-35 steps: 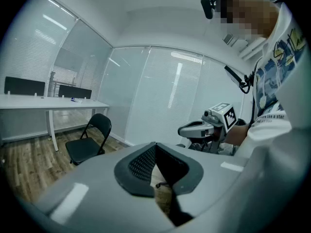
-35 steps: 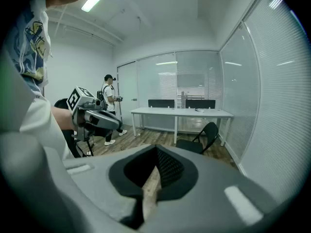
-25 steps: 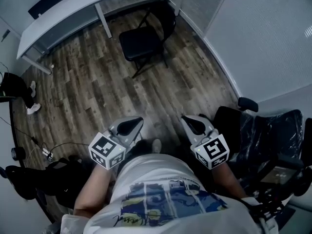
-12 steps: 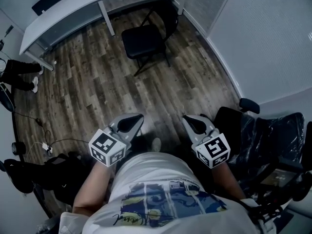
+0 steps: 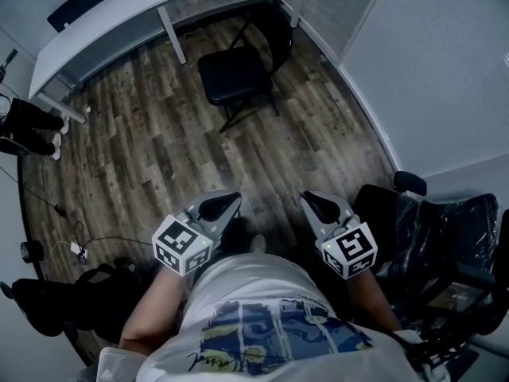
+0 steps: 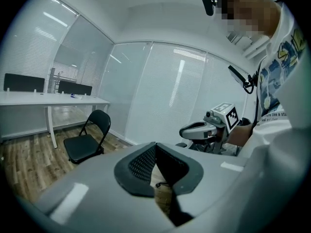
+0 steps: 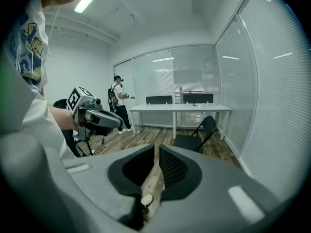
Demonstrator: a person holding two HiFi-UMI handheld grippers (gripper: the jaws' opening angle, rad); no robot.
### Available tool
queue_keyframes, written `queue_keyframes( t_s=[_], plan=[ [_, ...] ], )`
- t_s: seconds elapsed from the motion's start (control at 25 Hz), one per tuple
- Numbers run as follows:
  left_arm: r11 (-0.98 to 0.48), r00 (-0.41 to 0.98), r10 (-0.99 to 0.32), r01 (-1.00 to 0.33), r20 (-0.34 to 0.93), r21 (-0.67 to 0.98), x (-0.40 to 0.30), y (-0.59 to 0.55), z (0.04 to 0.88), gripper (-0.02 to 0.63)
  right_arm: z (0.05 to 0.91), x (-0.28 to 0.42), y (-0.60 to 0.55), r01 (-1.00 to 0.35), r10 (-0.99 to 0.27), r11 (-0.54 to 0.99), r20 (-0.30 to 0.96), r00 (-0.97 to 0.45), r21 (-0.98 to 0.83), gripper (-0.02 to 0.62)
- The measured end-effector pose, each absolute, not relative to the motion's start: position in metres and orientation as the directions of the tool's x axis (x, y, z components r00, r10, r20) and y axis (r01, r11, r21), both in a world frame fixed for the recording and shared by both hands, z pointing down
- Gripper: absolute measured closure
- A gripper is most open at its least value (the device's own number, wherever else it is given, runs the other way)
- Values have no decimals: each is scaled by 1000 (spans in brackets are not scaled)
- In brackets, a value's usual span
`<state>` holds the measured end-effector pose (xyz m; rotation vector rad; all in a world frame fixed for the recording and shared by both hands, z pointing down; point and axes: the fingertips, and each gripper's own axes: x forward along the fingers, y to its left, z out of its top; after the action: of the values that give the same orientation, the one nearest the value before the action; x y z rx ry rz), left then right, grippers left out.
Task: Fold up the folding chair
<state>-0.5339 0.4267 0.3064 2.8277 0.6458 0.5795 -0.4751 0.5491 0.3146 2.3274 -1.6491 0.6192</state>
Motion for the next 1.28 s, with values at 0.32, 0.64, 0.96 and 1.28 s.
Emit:
queue_keyframes(
  t_s=[0.32,0.64,0.96,1.28],
  plan=[
    [-878,826,470,401,312,260,-476,376,302,600,307,-425,500,-933,-827,-356,480,293,-45,571],
    [-882,832,461,391,308,265,-435,316,303,583,303,-378,441,-929,-823,-368,477,308,-34,546],
    [-881,829,463,389,314,270,-408,270,314,580,304,-345,399,-926,-817,-377,481,319,-26,546],
    [-884,834,452,373,317,281,-370,261,317,569,305,-302,397,-920,-804,-392,493,334,-17,546]
  ],
)
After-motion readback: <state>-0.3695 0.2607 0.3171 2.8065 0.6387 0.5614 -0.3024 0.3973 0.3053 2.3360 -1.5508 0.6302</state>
